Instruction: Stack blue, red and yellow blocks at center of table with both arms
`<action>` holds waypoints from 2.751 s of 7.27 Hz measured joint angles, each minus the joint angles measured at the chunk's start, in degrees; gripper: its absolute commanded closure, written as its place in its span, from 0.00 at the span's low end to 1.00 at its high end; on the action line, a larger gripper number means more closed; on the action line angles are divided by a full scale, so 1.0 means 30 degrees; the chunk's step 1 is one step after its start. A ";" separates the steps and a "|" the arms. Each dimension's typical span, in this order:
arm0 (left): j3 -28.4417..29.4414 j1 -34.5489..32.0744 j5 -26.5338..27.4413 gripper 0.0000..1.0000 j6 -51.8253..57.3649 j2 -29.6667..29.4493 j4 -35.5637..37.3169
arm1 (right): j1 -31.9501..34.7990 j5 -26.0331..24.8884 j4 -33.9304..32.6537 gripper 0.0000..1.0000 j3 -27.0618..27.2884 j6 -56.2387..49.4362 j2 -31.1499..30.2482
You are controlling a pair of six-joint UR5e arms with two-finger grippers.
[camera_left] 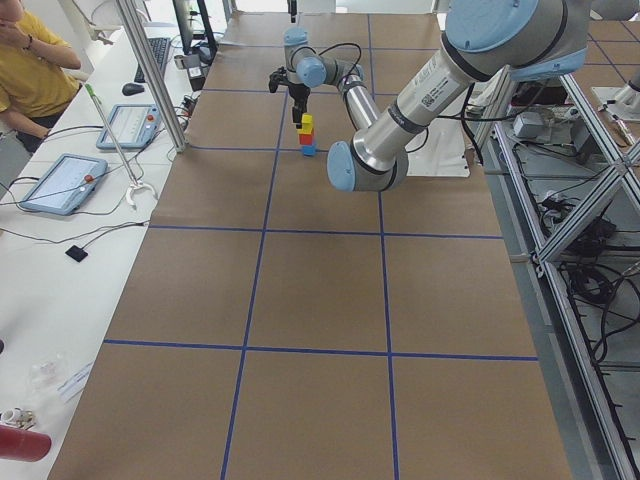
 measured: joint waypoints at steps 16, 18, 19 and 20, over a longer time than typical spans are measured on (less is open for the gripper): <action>-0.7510 -1.8273 -0.6154 0.00 2.1879 2.1975 -0.1199 | 0.4408 0.0035 -0.0211 0.00 0.1705 -0.2010 -0.4449; -0.7470 -1.8504 -0.6673 0.00 2.1164 2.2133 -0.1500 | 0.4395 0.0062 -0.0139 0.00 0.1704 -0.1978 -0.4442; -0.7376 -1.8520 -0.6711 0.00 2.1129 2.2002 -0.1520 | 0.4395 0.0077 -0.0084 0.00 0.1697 -0.1976 -0.4452; -0.7324 -1.8526 -0.6722 0.00 2.1130 2.1936 -0.1535 | 0.4394 0.0072 -0.0041 0.00 0.1694 -0.1975 -0.4461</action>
